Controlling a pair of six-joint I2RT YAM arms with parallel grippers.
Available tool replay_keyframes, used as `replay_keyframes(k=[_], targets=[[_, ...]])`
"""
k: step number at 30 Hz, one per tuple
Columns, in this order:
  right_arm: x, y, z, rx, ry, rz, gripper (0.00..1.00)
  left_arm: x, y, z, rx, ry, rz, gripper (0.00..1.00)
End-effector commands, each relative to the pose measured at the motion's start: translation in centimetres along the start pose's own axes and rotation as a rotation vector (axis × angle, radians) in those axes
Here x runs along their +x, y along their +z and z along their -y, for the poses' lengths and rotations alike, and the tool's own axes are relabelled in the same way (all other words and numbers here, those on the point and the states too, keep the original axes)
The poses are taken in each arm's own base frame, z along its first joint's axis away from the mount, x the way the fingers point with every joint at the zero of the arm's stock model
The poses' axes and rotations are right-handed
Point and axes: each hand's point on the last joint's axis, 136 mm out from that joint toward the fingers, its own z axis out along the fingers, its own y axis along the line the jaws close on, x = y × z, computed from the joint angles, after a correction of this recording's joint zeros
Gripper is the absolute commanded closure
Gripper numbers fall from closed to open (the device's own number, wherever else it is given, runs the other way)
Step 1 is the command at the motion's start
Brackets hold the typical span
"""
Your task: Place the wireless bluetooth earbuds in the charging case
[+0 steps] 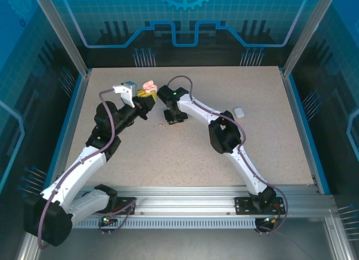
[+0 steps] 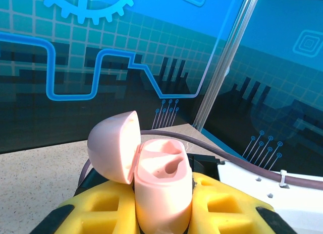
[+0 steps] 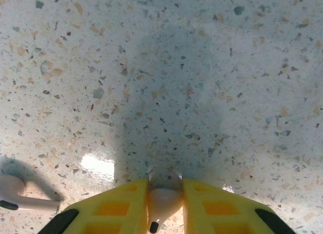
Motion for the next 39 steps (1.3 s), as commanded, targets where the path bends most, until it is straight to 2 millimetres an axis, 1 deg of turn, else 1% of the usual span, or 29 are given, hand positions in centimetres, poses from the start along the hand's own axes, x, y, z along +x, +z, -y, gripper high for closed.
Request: replay_keyframes(k=[1,4,7,15,19,20,21,26,30,39], targets=[[2.8,1.8,-0.7,0.031,-0.020,-0.095,0.80,-0.9,0.0,0.4,0.020,0.000,0.034,1.00],[2.7,1.6,-0.8,0.029,-0.028,-0.084,0.81,-1.0,0.0,0.5,0.023,0.000,0.034,1.00],[2.2,0.8,-0.6,0.035,-0.034,-0.051,0.81,-1.0,0.0,0.5,0.021,0.001,0.030,1.00],[0.3,-3.7,0.5,0.010,0.000,0.068,0.82,-0.8,-0.1,0.5,0.021,0.003,0.027,1.00],[0.0,-5.5,1.5,0.024,0.008,0.103,0.82,-0.8,-0.1,0.5,0.021,0.003,0.025,1.00],[0.1,-5.5,1.9,0.030,0.012,0.107,0.82,-0.8,-0.1,0.5,0.021,0.004,0.024,1.00],[-0.2,-7.0,2.2,0.020,0.020,0.138,0.82,-0.7,-0.1,0.6,0.028,0.004,0.022,1.00],[-0.7,-10.8,3.8,-0.004,0.053,0.222,0.82,-0.6,-0.1,1.3,0.062,0.011,0.019,1.00],[-1.2,-15.2,5.0,-0.032,0.071,0.321,0.82,-0.6,-0.1,2.1,0.088,0.033,0.021,1.00],[-1.8,-24.3,6.8,-0.091,0.079,0.529,0.82,0.6,0.2,3.8,0.131,0.118,0.038,1.00]])
